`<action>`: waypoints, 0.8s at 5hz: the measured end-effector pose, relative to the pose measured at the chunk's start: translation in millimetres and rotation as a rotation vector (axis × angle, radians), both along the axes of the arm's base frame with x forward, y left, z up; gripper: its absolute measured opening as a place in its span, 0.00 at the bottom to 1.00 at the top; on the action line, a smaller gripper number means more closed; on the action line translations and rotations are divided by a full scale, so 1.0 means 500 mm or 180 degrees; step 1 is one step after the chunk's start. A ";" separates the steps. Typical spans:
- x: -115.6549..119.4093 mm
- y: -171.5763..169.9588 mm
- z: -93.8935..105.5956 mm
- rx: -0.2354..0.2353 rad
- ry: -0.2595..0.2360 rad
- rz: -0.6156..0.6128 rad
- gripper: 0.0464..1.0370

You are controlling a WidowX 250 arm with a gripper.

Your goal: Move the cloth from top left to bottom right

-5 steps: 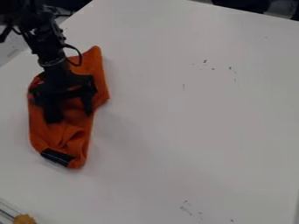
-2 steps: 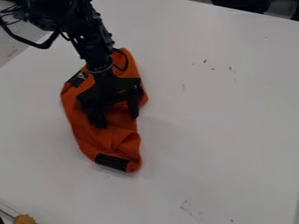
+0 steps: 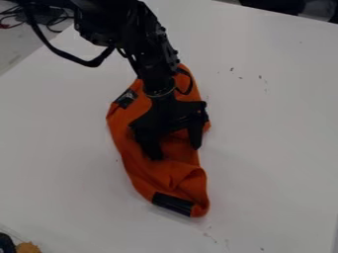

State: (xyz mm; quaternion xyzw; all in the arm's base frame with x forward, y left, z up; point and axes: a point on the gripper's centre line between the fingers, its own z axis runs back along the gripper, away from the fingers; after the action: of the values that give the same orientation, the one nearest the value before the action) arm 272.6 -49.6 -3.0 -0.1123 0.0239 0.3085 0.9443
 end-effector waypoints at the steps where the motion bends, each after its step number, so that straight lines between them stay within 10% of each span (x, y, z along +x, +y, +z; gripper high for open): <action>1: -0.029 -0.038 0.002 -0.0064 0.0053 -0.0002 0.97; 4: -0.134 -0.040 0.011 0.0202 0.0432 -0.0007 0.96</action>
State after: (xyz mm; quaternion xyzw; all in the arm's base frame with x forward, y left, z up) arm 205.5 -69.7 2.6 -0.0611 0.0783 0.3150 0.9439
